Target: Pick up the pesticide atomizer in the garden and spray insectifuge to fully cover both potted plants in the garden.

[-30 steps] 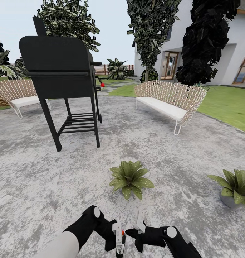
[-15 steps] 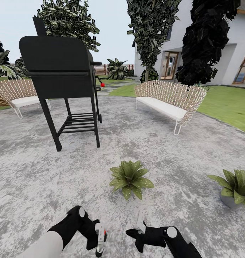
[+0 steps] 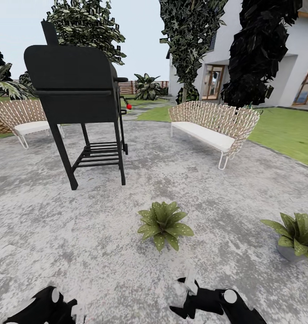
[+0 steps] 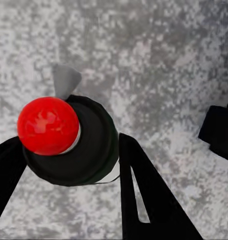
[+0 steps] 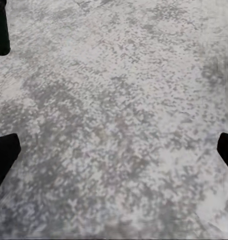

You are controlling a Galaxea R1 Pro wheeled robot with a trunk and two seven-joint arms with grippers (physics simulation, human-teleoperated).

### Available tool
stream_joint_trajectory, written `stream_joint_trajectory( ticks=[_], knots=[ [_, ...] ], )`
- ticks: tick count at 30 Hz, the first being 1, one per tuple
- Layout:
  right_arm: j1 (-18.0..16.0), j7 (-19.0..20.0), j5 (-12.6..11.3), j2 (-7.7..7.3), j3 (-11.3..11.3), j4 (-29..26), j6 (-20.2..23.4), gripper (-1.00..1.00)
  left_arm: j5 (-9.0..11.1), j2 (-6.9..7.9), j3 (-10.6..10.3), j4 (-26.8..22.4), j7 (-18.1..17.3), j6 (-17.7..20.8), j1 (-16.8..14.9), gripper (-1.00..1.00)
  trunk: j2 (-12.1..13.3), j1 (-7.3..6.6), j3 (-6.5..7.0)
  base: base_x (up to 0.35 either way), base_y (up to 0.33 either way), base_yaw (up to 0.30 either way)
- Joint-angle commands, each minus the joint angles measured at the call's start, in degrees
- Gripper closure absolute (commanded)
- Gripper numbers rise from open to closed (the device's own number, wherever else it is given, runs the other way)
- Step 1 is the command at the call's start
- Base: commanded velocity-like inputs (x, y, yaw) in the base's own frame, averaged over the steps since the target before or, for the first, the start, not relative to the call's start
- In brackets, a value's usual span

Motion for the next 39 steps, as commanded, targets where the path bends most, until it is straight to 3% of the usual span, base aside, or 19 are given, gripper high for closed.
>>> stream_joint_trajectory(
  ticks=[1,3,4,5,7,9,10,13,15,18,21,31,35,39],
  knots=[
    [0.0,-3.2,0.4,-0.26,-1.3,1.7,-0.4,-1.00,1.2,-0.37,0.4,1.9,5.1,-0.4,0.4,1.00,0.0,-0.01,-0.05,0.000,0.000,0.000],
    [0.0,-10.7,0.3,-0.41,-4.2,5.9,-0.6,-1.00,6.2,-1.25,1.9,7.0,13.9,-0.6,0.6,1.00,0.0,-0.01,-0.05,0.000,0.000,0.000],
    [0.0,-18.3,0.2,-0.43,-6.4,9.7,-1.0,-1.00,12.0,-1.78,2.7,10.7,20.1,-2.1,0.7,1.00,0.0,-0.01,-0.05,0.000,0.000,0.000],
    [0.0,-22.5,0.1,-0.42,-7.6,11.5,-1.5,-1.00,15.3,-2.10,2.9,12.2,22.8,-3.8,0.7,1.00,0.0,-0.01,-0.05,0.000,0.000,0.000],
    [0.0,-35.7,-0.8,-0.33,-10.8,16.8,-6.0,-1.00,27.1,-2.59,3.4,16.2,28.7,-9.9,0.8,1.00,0.0,-0.01,-0.05,0.000,0.000,0.000],
    [0.1,-47.1,-1.7,-0.44,-12.0,23.7,-13.9,-1.00,40.6,-2.59,3.7,19.2,32.6,-15.2,1.5,1.00,0.0,-0.01,-0.05,0.000,0.000,0.000],
    [0.1,-51.8,-2.6,-0.57,-12.2,27.1,-18.0,-1.00,46.2,-2.48,3.7,19.7,34.3,-17.6,2.3,1.00,0.0,-0.01,-0.05,0.000,0.000,0.000],
    [0.3,-58.9,-6.2,-1.12,-12.4,32.5,-28.0,-1.00,56.1,-2.13,4.1,20.3,39.7,-23.8,5.3,1.00,0.0,-0.01,-0.05,0.000,0.000,0.000],
    [1.6,-60.2,-9.9,-1.30,-12.4,33.5,-32.7,-1.00,60.3,-2.15,4.3,20.5,44.3,-29.6,8.0,1.00,0.0,-0.01,-0.05,0.000,0.000,0.000],
    [2.5,-60.5,-13.6,-1.36,-12.4,33.8,-34.3,-1.00,63.0,-2.39,4.4,20.8,48.5,-34.5,10.5,1.00,0.0,-0.01,-0.05,0.000,0.000,0.000],
    [2.7,-60.5,-14.3,-1.25,-12.3,33.9,-34.5,-1.00,64.2,-2.89,4.4,20.8,49.4,-35.3,11.2,1.00,0.0,-0.01,-0.05,0.000,0.000,0.000],
    [2.7,-60.4,-14.3,-0.82,-12.3,33.9,-34.4,-1.00,64.4,-3.01,4.5,20.8,49.5,-35.2,11.4,1.00,0.0,-0.01,-0.05,0.000,0.000,0.000],
    [2.7,-60.4,-14.2,0.73,-12.2,34.0,-34.3,-1.00,64.4,-3.01,4.4,20.8,49.5,-35.3,11.4,1.00,0.0,-0.01,-0.05,0.000,0.000,0.000],
    [2.8,-60.4,-14.2,1.11,-12.2,34.0,-34.1,-1.00,64.4,-3.01,4.5,20.8,49.5,-35.4,11.4,1.00,0.0,-0.01,-0.05,0.000,0.000,0.000]
  ],
)
